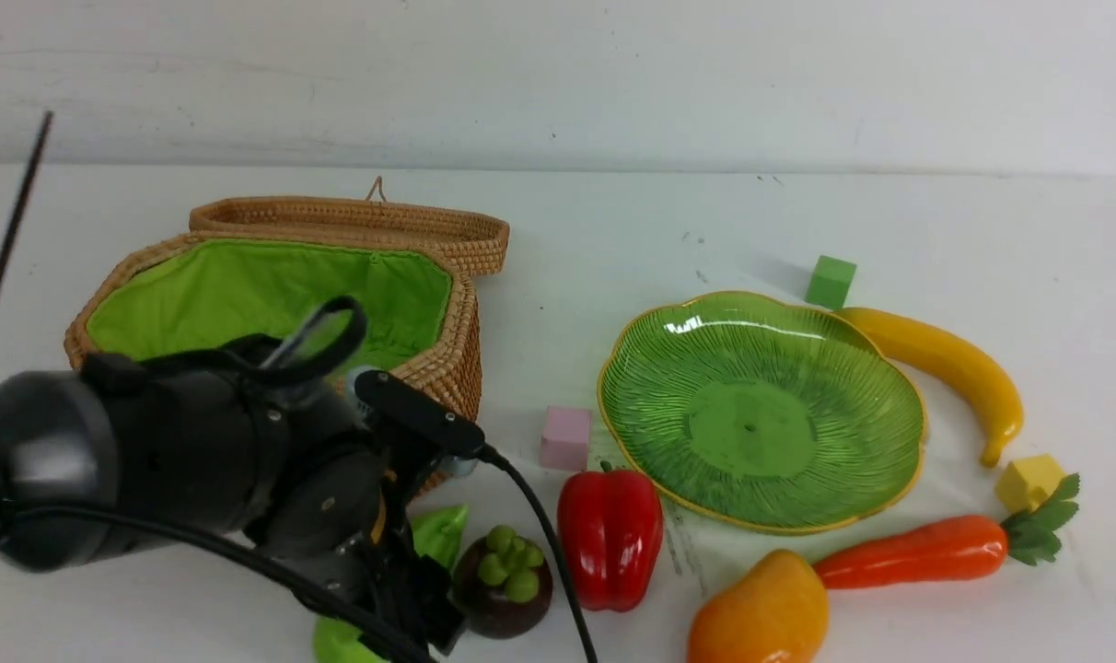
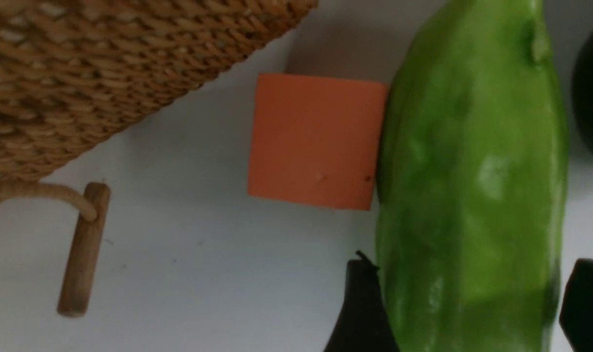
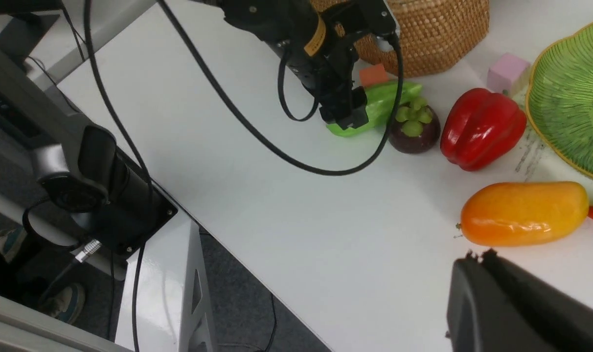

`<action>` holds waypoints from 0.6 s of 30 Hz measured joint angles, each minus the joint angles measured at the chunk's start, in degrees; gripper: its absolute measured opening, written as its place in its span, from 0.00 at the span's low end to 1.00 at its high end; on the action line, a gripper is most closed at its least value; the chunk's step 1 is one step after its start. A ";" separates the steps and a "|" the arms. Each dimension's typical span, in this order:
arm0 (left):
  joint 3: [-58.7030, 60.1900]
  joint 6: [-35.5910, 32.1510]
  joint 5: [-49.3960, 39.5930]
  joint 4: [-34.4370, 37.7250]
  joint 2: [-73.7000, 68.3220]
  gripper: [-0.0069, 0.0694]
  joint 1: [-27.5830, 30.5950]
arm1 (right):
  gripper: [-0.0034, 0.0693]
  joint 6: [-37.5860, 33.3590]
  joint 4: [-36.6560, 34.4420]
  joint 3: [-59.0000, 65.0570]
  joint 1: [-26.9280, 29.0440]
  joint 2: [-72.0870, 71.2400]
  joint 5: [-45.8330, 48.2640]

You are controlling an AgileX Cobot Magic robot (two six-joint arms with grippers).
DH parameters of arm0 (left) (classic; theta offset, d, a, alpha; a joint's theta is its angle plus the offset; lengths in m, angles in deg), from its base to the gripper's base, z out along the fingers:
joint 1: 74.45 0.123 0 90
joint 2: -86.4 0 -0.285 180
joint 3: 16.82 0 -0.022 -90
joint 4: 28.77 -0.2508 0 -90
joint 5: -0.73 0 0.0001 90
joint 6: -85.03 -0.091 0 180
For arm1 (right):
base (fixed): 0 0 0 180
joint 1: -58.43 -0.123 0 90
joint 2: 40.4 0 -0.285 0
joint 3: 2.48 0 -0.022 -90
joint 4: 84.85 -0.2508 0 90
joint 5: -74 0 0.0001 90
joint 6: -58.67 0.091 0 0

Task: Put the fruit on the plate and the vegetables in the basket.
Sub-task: Take a chayote with your left arm and place it on the basket on the left.

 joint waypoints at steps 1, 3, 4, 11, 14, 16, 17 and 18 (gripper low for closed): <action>-0.04 0.33 0.17 -0.42 -0.72 0.75 0.00 | 0.06 0.00 0.00 0.00 0.00 0.00 0.00; -0.04 1.01 0.35 -1.31 -2.11 0.75 0.00 | 0.06 0.00 0.00 0.00 0.00 0.00 0.00; -0.04 1.74 0.41 -2.19 -3.23 0.75 0.00 | 0.07 0.00 0.00 -0.05 0.00 0.00 0.00; -0.43 5.51 0.64 -4.30 -4.67 0.68 0.00 | 0.07 -0.07 0.00 -0.05 0.00 0.00 0.00; -0.50 5.69 0.14 -4.37 -4.67 0.68 -0.06 | 0.07 -0.07 0.00 -0.05 0.00 0.00 0.00; -0.57 5.76 -0.50 -4.16 -4.67 0.68 -0.10 | 0.07 -0.12 0.00 -0.05 0.00 0.00 0.00; -0.57 5.46 -1.13 -3.89 -4.67 0.68 -0.19 | 0.07 -0.12 0.00 -0.05 0.00 0.00 0.00; -0.62 5.03 -1.80 -3.30 -4.62 0.68 -0.18 | 0.07 -0.12 0.00 -0.05 0.00 0.00 0.00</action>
